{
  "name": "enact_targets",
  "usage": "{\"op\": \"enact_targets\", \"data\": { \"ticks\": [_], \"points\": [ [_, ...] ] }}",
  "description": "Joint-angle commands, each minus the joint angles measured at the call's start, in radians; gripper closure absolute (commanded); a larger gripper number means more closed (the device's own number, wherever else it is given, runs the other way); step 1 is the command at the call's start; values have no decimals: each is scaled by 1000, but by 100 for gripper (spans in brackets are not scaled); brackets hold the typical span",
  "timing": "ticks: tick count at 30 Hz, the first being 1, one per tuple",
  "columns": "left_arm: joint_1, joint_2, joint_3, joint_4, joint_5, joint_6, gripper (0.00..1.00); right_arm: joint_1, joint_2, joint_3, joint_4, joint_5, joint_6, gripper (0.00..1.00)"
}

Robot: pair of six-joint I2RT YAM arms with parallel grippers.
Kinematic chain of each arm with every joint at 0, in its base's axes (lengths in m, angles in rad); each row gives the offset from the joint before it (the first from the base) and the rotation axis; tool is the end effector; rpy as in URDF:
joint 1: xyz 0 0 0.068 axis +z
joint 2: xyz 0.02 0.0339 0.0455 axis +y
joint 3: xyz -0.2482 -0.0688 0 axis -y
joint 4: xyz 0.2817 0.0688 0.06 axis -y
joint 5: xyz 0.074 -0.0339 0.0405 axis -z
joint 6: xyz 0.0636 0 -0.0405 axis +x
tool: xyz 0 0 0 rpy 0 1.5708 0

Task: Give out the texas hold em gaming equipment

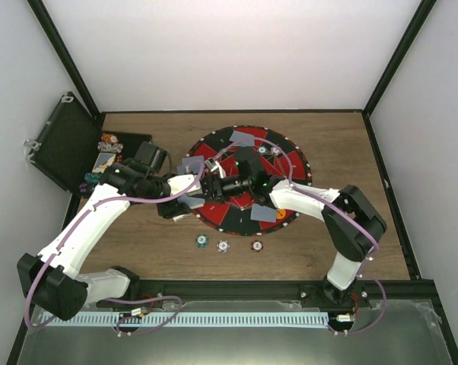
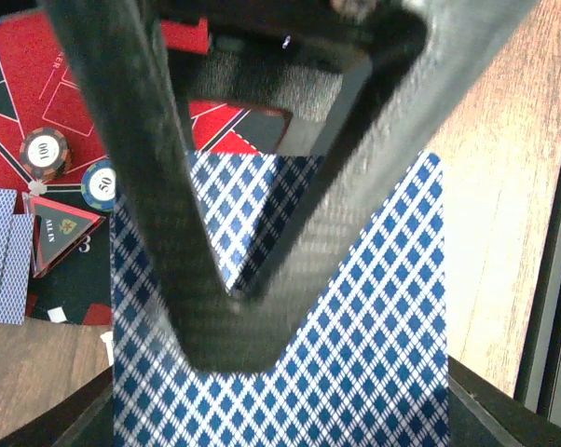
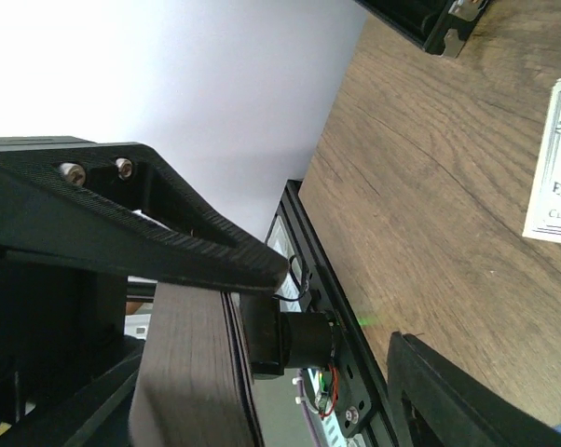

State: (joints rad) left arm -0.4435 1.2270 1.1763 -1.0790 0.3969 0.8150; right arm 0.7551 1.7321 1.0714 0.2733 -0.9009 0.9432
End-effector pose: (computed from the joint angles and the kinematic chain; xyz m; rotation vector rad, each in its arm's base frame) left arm 0.2400 -0.1412 0.2729 1.6310 2.0405 -0.4077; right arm 0.2747 0.3270 0.1901 -0.5193 2.3202 1.8632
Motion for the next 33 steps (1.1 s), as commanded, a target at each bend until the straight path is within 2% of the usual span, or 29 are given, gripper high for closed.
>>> {"op": "enact_targets", "data": {
  "ticks": [1,7,22,33],
  "points": [
    [-2,-24,25,-2,14,8,89,-42,-47,-32,-64,23,-45,39],
    [-3,-24,23,0,10,9,90,-58,-84,-45,-101,32,-68,50],
    [-3,-17,8,13,-4,8,89,-74,-209,-65,-154,44,-63,88],
    [-2,-9,-5,21,-25,15,90,-151,-301,-145,-157,1,-52,99]
  ]
}}
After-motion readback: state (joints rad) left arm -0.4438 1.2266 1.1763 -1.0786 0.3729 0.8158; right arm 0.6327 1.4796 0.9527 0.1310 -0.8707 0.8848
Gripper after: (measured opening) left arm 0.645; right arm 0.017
